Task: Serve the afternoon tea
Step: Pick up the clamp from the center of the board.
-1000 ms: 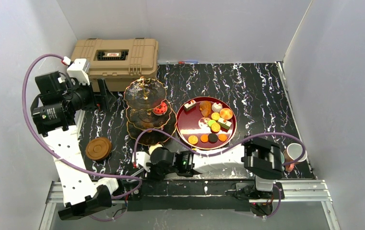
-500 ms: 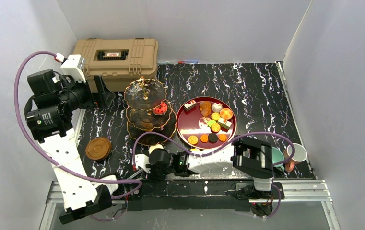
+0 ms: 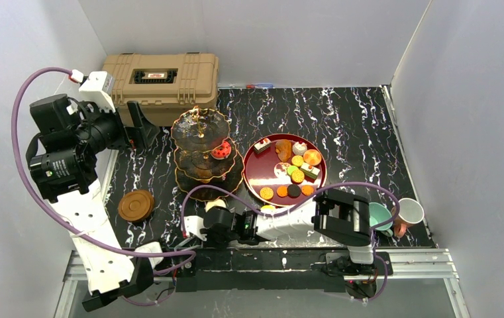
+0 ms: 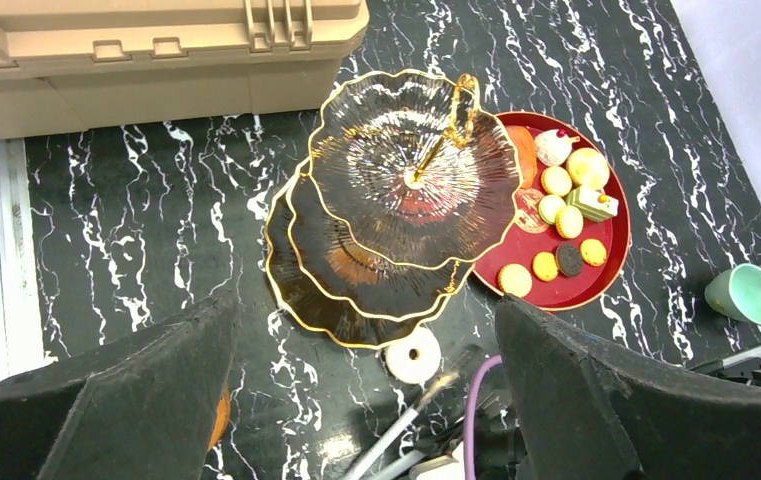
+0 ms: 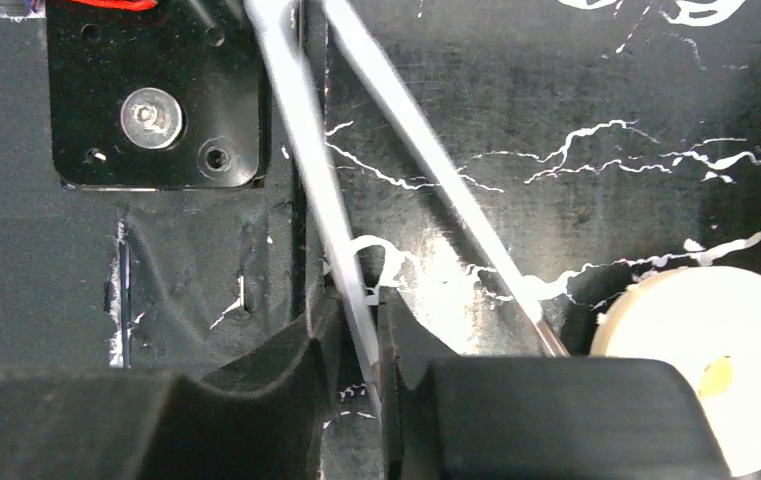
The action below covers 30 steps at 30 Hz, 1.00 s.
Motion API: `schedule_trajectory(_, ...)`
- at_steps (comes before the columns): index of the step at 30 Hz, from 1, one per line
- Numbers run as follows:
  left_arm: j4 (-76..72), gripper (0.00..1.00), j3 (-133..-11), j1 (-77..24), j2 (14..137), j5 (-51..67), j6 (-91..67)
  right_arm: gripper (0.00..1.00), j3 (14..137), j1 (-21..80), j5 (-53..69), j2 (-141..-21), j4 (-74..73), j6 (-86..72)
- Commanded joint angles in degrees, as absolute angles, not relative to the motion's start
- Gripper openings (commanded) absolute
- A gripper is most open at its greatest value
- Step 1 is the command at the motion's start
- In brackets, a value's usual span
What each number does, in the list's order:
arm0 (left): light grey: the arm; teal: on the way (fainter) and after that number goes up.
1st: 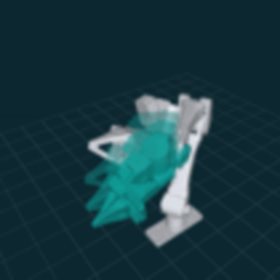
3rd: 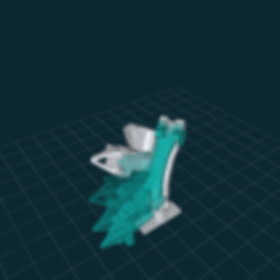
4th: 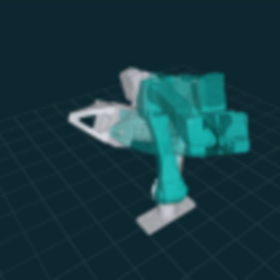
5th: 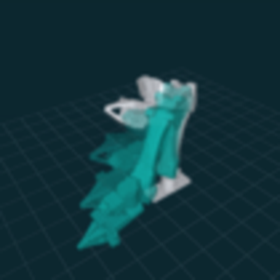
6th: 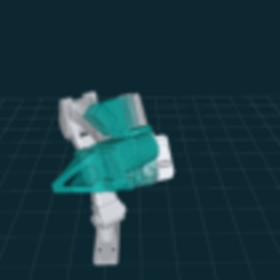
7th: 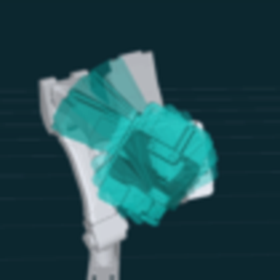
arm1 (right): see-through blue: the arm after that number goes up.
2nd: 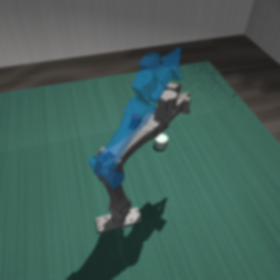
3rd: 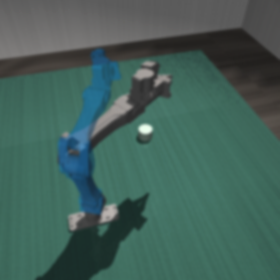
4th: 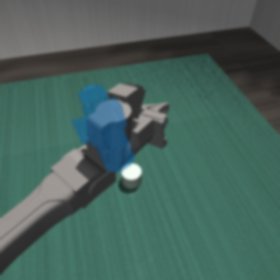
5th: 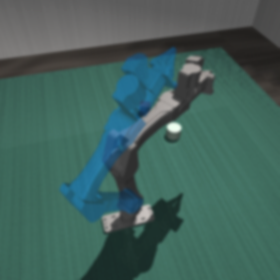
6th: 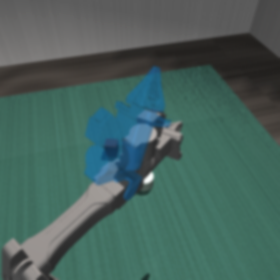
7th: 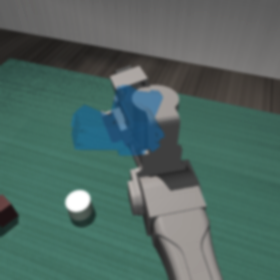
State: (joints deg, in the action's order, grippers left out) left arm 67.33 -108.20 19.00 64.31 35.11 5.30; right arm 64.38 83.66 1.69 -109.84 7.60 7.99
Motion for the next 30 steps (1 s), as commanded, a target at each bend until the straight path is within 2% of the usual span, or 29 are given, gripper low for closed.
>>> schedule_trajectory(1, 69.7, 0.98, -110.3, 19.3, 64.1, 38.4, 5.2, 0.17, 65.6, 83.7, 1.8, -108.7, 8.9, 9.2)
schedule_trajectory(3, 70.2, 0.98, -110.2, 19.3, 63.9, 39.0, 5.5, 0.04, 65.3, 83.7, 1.2, -107.1, 8.3, 9.7)
schedule_trajectory(4, 70.3, 0.98, -110.1, 19.3, 63.7, 39.3, 5.7, 0.01, 65.0, 83.7, 0.7, -105.8, 7.9, 10.0)
schedule_trajectory(15, 71.7, 0.98, -109.9, 19.3, 61.2, 43.0, 7.4, 0.01, 56.4, 83.5, -8.0, -78.9, 8.0, 6.7)
schedule_trajectory(18, 71.6, 0.98, -111.1, 19.3, 61.2, 44.4, 6.3, 0.01, 54.5, 83.4, -13.4, -71.8, 8.5, 4.5)
schedule_trajectory(21, 71.5, 0.98, -112.3, 19.3, 61.4, 48.0, 4.2, 0.01, 50.5, 83.4, -20.8, -64.7, 15.7, 2.1)
schedule_trajectory(26, 67.5, 0.98, -110.4, 19.3, 60.8, 59.2, -3.6, 0.01, 50.2, 83.4, -34.1, -61.9, 29.0, 2.4)
schedule_trajectory(30, 58.3, 0.98, -103.9, 18.5, 58.7, 65.5, -13.9, 0.01, 52.1, 83.4, -39.2, -64.3, 39.4, 6.3)
